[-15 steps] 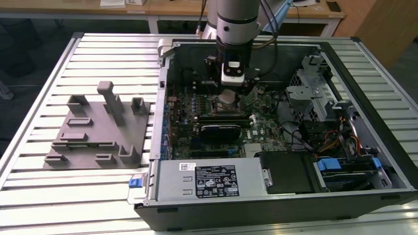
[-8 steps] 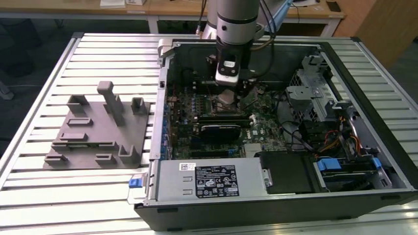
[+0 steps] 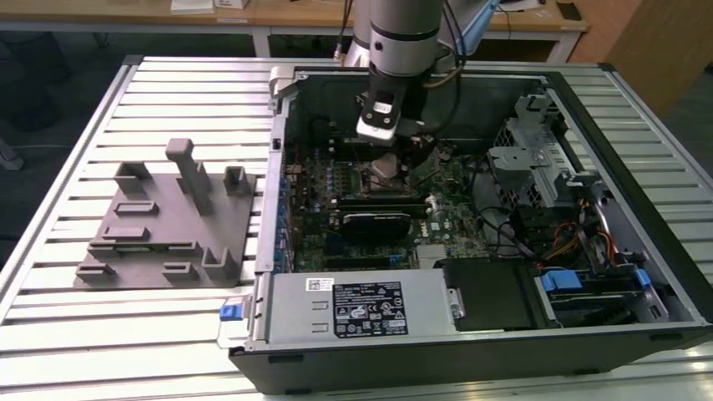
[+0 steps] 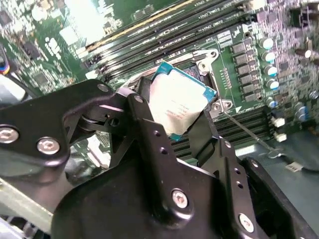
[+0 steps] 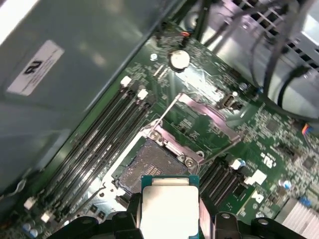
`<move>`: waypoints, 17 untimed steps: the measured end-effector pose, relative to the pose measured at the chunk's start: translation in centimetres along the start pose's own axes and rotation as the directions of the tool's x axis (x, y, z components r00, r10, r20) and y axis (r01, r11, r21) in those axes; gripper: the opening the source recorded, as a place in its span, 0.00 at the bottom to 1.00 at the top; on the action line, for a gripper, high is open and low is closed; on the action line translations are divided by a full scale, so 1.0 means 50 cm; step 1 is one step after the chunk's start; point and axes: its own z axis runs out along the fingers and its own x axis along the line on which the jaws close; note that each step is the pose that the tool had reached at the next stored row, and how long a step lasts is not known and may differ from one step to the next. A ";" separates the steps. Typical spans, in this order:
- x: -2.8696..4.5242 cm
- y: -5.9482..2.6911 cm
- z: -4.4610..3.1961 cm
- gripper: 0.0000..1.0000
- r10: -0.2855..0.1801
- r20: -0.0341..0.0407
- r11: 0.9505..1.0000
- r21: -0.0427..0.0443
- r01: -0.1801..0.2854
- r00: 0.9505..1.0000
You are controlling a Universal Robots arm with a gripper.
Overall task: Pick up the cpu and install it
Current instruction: 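Place the cpu into insertion slot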
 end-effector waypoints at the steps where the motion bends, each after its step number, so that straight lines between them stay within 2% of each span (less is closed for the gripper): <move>1: 0.000 0.000 0.000 0.54 0.018 0.000 1.000 0.001 -0.018 1.000; 5: 0.000 0.000 0.001 0.54 0.091 0.002 0.996 0.004 -0.091 0.996; 9: 0.000 0.000 0.001 0.54 0.162 0.004 0.987 0.007 -0.162 0.987; 12: 0.000 0.000 0.002 0.54 0.215 0.006 0.977 0.009 -0.215 0.977; 17: 0.000 0.000 0.003 0.54 0.303 0.009 0.953 0.012 -0.303 0.953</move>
